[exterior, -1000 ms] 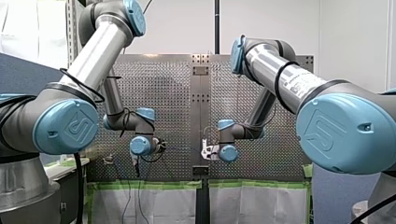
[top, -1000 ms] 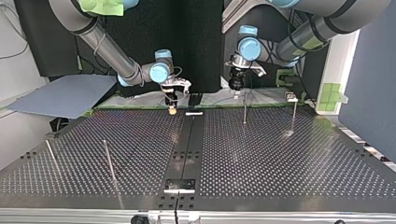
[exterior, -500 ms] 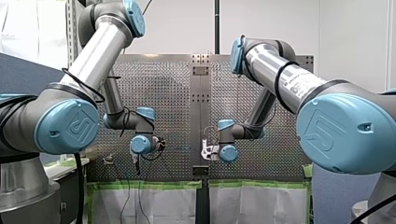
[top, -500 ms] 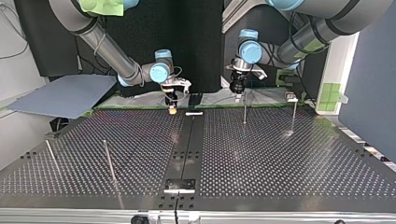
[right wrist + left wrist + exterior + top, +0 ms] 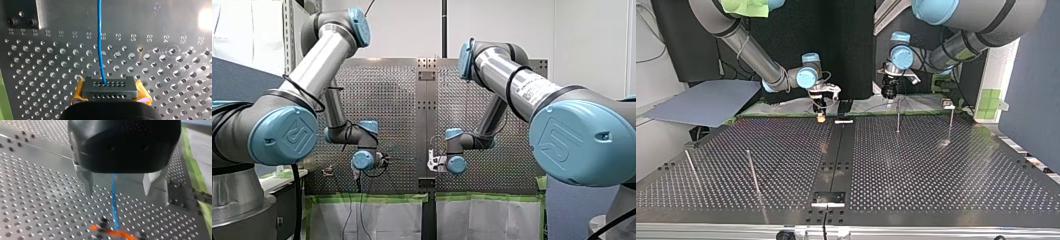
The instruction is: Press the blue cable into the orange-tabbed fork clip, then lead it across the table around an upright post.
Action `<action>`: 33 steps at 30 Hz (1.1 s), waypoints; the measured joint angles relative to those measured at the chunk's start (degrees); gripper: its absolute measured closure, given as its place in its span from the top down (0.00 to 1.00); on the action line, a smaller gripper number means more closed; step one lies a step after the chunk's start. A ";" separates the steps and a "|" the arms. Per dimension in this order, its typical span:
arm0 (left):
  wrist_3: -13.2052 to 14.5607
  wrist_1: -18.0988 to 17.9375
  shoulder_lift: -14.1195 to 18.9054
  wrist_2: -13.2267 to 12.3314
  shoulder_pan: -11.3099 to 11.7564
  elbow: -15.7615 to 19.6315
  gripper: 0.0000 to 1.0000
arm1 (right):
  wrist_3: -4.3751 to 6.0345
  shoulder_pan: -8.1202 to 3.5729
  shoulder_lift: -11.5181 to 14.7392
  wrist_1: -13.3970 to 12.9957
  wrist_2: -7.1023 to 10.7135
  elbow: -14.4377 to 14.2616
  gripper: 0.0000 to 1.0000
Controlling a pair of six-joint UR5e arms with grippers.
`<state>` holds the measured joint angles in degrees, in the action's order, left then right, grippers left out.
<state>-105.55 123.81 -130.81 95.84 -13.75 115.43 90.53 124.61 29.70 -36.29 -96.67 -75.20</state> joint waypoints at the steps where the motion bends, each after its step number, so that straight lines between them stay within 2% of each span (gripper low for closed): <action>1: 0.16 0.18 -0.67 0.35 -0.06 -0.55 0.99 | 0.01 0.01 -0.01 0.00 0.02 0.00 0.00; 7: 0.55 1.69 -2.97 1.51 -0.24 -2.93 0.99 | 0.01 0.04 -0.04 -0.01 0.02 0.00 0.00; 25: 0.90 1.80 -3.21 2.45 -0.61 -5.07 0.99 | -0.30 0.04 -0.27 -0.03 0.24 0.00 0.00; 30: 1.19 1.67 -3.17 2.53 -0.66 -5.14 0.92 | -0.34 0.03 -0.35 -0.06 0.25 0.07 0.00; 32: 1.48 1.64 -3.14 2.55 -0.67 -5.18 0.79 | -0.36 0.02 -0.39 -0.07 0.26 0.18 0.00; 33: 1.67 1.64 -3.14 2.59 -0.67 -5.18 0.79 | -0.37 0.01 -0.41 -0.06 0.27 0.22 0.00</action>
<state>-103.88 125.45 -133.95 98.43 -14.42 110.25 90.16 124.62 29.29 -36.35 -96.40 -74.98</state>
